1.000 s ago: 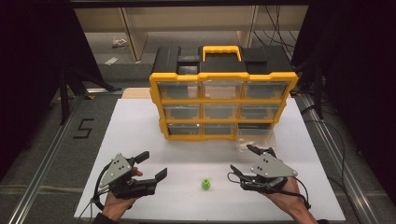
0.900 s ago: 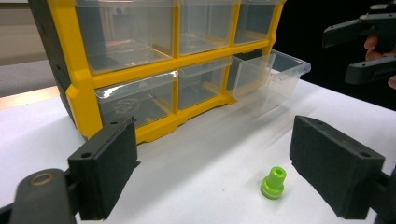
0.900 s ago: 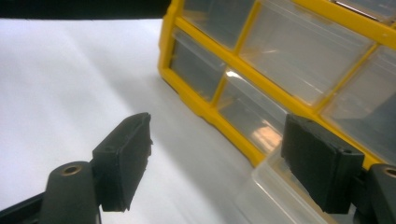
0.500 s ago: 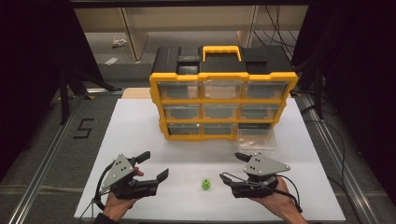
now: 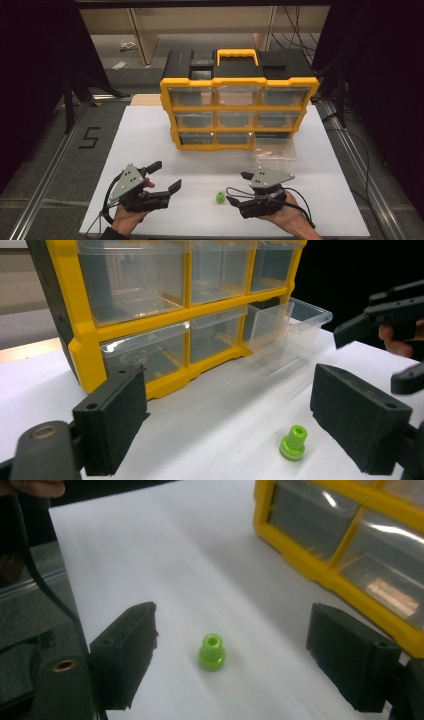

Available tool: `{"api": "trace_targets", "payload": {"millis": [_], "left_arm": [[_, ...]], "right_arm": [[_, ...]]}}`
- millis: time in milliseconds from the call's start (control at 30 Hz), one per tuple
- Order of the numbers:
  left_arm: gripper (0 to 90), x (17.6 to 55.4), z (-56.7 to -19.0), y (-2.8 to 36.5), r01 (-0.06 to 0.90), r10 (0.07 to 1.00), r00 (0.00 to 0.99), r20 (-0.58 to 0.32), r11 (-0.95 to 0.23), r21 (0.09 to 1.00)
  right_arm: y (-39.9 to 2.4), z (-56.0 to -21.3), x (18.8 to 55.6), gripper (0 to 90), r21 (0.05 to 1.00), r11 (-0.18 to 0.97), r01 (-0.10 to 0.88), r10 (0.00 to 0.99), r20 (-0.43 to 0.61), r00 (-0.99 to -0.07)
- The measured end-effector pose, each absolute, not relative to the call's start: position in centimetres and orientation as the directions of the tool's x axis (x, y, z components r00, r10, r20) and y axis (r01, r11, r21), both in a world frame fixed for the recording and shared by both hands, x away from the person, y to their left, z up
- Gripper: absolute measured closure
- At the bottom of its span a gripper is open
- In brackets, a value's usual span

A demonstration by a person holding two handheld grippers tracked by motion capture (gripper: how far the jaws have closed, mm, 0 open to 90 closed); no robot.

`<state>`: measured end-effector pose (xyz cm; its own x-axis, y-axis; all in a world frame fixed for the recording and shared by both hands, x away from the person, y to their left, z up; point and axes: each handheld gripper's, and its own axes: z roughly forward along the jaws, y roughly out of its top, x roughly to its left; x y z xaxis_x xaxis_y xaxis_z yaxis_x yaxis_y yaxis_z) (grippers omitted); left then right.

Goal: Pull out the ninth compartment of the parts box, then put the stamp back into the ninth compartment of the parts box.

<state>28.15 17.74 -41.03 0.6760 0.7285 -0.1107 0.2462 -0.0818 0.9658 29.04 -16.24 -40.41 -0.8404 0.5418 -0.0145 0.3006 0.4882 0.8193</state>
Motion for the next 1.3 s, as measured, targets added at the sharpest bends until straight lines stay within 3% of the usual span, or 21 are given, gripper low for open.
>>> {"api": "trace_targets", "payload": {"millis": [667,1300], "left_arm": [[15.2,28.5,-41.1,17.4,0.255,0.728,0.674,-0.129,-0.065,0.965],[15.2,28.4,-41.1,17.4,0.254,0.725,0.677,-0.125,-0.072,0.965]], "right_arm": [[-14.1,-42.7,29.7,17.3,0.721,0.588,0.366,0.511,0.02,-0.859],[-13.8,-43.6,30.3,17.3,0.694,0.611,0.381,0.509,0.025,-0.86]]}}
